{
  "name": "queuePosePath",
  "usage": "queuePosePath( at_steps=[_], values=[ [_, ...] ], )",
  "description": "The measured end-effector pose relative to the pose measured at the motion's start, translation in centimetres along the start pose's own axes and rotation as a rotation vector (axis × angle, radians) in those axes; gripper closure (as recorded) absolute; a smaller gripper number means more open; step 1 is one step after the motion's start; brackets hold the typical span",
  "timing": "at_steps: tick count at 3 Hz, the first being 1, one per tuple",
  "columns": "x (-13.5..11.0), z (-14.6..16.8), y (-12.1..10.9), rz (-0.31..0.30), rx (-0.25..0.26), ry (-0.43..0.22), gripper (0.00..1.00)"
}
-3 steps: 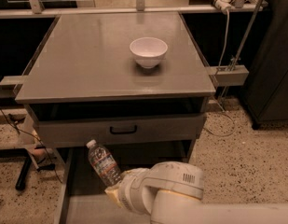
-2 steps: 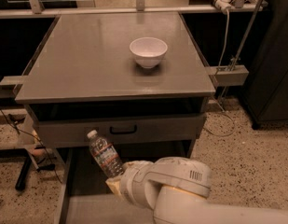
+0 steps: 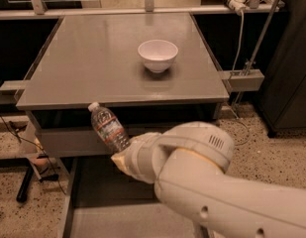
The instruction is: Pick blue plastic bottle from middle drawer and place on counter
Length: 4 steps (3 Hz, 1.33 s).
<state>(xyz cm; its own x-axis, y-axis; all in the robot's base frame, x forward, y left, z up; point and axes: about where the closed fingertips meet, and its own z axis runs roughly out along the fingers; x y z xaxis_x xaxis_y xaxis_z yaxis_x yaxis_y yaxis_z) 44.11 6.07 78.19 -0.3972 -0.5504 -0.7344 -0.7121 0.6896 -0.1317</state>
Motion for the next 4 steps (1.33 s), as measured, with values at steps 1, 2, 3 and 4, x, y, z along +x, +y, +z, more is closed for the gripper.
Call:
queuePosePath(
  at_steps=[1, 2, 3, 4],
  values=[
    [-3.7, -1.8, -3.0, -0.041, 0.027, 0.003, 1.00],
    [-7.1, -3.8, -5.6, -0.090, 0.055, 0.017, 1.00],
    [-10.4, -4.8, -7.5, -0.132, 0.062, 0.031, 1.00],
    [-10.2, -4.6, -7.6, -0.127, 0.054, 0.036, 1.00]
  ],
)
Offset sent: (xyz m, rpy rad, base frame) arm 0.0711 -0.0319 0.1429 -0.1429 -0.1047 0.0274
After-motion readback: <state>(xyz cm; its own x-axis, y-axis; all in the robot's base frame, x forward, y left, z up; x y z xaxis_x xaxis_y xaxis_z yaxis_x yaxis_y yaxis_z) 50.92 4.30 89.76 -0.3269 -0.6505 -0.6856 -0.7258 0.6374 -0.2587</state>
